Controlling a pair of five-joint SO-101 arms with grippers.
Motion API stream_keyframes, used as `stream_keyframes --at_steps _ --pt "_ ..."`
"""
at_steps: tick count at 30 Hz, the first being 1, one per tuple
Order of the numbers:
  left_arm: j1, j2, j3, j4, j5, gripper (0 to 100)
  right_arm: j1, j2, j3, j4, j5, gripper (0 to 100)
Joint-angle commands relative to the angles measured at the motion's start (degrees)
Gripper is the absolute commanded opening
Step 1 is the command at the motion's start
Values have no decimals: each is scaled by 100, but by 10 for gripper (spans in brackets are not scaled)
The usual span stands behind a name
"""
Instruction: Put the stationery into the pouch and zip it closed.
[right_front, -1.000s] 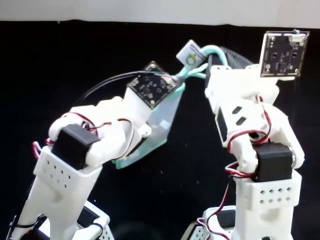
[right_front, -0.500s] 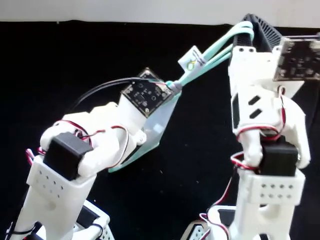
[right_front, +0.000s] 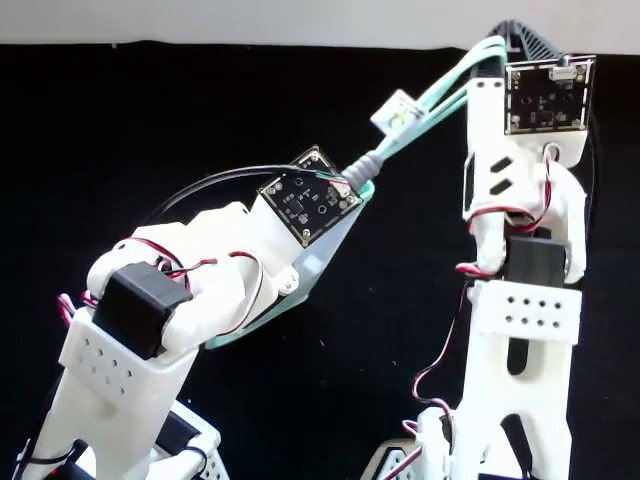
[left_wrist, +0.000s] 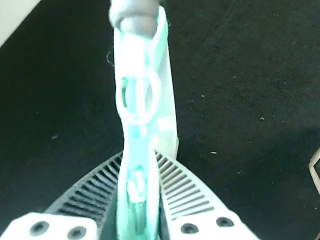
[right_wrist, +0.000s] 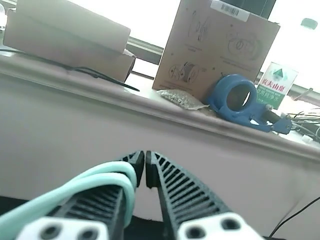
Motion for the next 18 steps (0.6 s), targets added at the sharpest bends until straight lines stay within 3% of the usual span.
stream_keyframes --at_steps 1,10,18 --pt "-136 -154 -48 308 -35 7 1156 426 -444 -462 123 7" --pt "-620 -154 -57 308 -26 7 2818 1851 -1086 -462 -659 7" --pt "-787 -145 -127 299 123 7 2985 2018 -259 -453 -1125 7"
